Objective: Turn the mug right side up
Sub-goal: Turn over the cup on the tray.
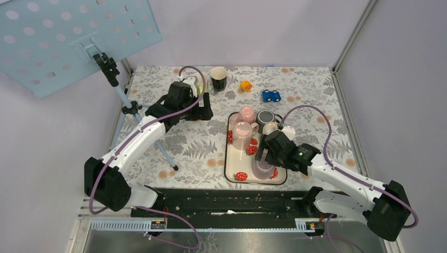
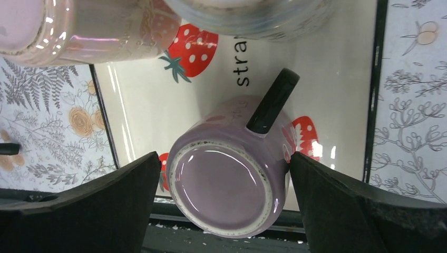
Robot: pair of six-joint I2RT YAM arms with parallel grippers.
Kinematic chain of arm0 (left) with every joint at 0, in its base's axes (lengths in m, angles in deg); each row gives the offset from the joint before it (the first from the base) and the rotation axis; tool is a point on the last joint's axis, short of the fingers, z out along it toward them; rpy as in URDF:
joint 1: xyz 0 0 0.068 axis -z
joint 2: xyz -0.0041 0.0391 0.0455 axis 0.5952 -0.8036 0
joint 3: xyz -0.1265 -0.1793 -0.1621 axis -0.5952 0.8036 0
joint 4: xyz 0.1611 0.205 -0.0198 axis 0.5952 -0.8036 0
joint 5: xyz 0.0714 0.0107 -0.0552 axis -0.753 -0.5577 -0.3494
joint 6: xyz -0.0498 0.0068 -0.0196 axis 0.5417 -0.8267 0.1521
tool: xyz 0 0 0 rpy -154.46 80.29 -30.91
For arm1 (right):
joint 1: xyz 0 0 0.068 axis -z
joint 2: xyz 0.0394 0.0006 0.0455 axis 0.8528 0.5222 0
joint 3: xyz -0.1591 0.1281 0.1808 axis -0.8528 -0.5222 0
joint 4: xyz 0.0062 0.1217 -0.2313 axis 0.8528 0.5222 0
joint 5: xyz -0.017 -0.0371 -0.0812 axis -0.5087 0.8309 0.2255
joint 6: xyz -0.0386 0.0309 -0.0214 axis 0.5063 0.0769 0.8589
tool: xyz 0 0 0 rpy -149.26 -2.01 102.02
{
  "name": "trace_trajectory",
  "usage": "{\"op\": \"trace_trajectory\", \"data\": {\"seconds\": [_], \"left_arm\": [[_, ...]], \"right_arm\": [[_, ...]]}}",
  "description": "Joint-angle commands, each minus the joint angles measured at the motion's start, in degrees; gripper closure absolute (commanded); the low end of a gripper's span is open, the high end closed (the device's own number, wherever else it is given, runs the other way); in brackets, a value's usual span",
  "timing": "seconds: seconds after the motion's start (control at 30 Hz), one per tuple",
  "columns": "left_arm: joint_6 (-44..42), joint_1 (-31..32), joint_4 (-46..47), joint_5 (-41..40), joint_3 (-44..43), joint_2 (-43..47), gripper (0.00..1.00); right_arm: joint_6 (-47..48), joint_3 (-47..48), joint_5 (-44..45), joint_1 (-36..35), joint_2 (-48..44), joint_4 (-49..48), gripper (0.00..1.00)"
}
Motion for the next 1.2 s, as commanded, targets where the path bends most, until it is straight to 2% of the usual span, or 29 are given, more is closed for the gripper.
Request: {"op": "trace_trajectory", "data": {"seconds": [0.0,0.23,0.33,0.47,0.67,0.73,0.87,1.03,1.17], "left_arm": [[-0.7,0.1,1.5,1.1,0.9,2.3,0.01],[-0.7,0.2,1.4,1.8,1.0,2.6,0.01],[-0.6,0.3,1.3,2.7,0.9,2.8,0.01],[0.0,1.1,0.7,3.5,2.1,4.2,0.01],[1.8,2.7,-0.3,4.4,4.7,7.2,0.01],[2.2,3.0,-0.7,4.3,5.4,8.3,0.01],[2.4,3.0,-1.5,3.8,6.2,9.9,0.01],[2.6,3.1,-1.9,4.0,6.1,10.6,0.01],[2.6,3.1,-1.9,4.4,5.9,10.5,0.01]], "right_arm": [[-1.0,3.9,-2.8,-1.8,1.9,-2.8,0.0],[-3.0,6.2,-3.5,-4.9,2.3,-4.4,0.0],[-1.1,6.0,-0.7,-4.8,1.3,-3.2,0.0],[7.3,6.3,0.9,-4.6,0.8,-3.0,0.0],[20.0,4.6,-7.2,-4.3,-1.8,-12.1,0.0],[22.5,5.0,-9.2,-4.3,-2.3,-10.9,0.0],[23.6,7.1,-9.6,-4.4,-2.3,-2.3,0.0],[20.1,6.0,-12.5,-5.3,-7.2,2.4,0.0],[17.0,4.8,-10.2,-7.8,-8.6,7.2,0.0]]}}
